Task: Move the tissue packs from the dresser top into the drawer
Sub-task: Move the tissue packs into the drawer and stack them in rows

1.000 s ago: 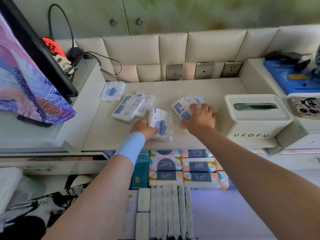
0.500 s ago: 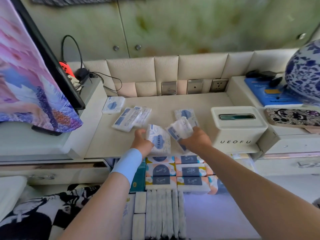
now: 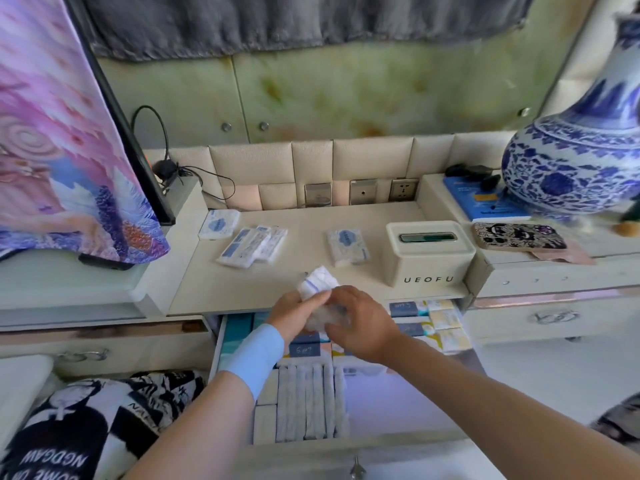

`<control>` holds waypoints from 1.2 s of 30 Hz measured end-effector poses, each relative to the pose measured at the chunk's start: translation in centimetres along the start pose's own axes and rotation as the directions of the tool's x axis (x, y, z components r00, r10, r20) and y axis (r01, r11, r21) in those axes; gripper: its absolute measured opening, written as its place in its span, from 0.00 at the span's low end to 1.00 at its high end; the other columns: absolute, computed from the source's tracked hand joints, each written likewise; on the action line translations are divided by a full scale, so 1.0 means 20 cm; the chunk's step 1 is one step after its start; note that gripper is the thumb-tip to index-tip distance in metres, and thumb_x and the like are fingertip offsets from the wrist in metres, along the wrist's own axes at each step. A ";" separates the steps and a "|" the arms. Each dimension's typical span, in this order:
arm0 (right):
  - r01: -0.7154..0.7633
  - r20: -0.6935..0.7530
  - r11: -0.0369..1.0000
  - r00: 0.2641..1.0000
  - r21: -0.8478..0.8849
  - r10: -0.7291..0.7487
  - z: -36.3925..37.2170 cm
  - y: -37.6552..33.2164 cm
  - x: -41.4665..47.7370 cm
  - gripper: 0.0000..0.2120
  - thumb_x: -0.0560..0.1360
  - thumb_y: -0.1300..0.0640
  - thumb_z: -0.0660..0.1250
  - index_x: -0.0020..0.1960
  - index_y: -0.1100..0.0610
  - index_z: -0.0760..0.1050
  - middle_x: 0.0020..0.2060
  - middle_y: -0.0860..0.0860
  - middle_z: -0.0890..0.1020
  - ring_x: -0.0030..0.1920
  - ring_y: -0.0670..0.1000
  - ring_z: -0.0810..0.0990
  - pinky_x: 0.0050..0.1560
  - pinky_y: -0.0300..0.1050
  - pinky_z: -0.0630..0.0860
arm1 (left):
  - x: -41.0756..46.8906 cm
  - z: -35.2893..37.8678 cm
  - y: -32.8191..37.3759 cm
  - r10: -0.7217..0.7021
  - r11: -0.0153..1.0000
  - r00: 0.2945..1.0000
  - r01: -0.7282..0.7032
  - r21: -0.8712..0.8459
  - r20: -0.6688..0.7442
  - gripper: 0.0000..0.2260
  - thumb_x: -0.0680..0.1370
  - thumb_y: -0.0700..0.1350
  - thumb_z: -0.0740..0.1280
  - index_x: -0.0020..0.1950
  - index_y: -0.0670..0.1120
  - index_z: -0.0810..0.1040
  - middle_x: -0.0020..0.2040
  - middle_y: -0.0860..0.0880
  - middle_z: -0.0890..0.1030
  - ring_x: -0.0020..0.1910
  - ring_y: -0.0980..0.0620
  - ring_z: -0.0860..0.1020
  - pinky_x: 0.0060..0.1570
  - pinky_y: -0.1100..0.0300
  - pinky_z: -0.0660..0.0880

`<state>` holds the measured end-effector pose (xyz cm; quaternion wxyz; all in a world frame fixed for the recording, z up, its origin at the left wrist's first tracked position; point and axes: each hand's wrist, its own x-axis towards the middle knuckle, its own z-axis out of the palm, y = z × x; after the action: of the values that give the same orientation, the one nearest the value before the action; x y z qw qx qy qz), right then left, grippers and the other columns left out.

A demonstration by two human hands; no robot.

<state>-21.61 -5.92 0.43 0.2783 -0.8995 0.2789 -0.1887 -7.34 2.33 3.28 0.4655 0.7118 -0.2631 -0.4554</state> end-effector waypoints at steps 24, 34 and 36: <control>-0.723 0.373 0.691 0.640 -0.003 0.672 -0.09 0.24 -0.28 0.12 0.81 0.52 0.60 0.59 0.58 0.71 0.45 0.53 0.78 0.42 0.54 0.81 0.31 0.46 0.81 | -0.01 0.00 -0.15 -0.336 0.919 0.941 0.319 -0.233 -0.037 0.08 0.81 0.35 0.57 0.53 0.40 0.76 0.46 0.39 0.80 0.38 0.45 0.79 0.25 0.58 0.78; -0.624 0.456 0.744 0.605 -0.237 0.653 0.15 0.26 -0.26 0.17 0.81 0.62 0.54 0.67 0.64 0.71 0.61 0.60 0.76 0.56 0.57 0.76 0.54 0.46 0.75 | 0.04 0.05 -0.29 -0.219 0.961 0.974 0.207 0.184 0.051 0.11 0.81 0.40 0.59 0.50 0.50 0.80 0.49 0.43 0.83 0.44 0.45 0.81 0.44 0.53 0.80; -0.670 0.326 0.721 0.651 -0.177 0.686 0.11 0.28 -0.20 0.14 0.81 0.62 0.53 0.58 0.62 0.75 0.53 0.61 0.78 0.54 0.60 0.77 0.53 0.49 0.73 | 0.07 0.03 -0.30 -0.143 0.932 0.989 0.144 0.332 -0.029 0.09 0.80 0.43 0.61 0.45 0.51 0.80 0.46 0.46 0.82 0.45 0.46 0.80 0.43 0.58 0.76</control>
<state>-25.85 -6.48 -5.51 0.3576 -0.7540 0.5405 0.1069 -7.58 3.57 -2.86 0.3044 0.7986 -0.2826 -0.4355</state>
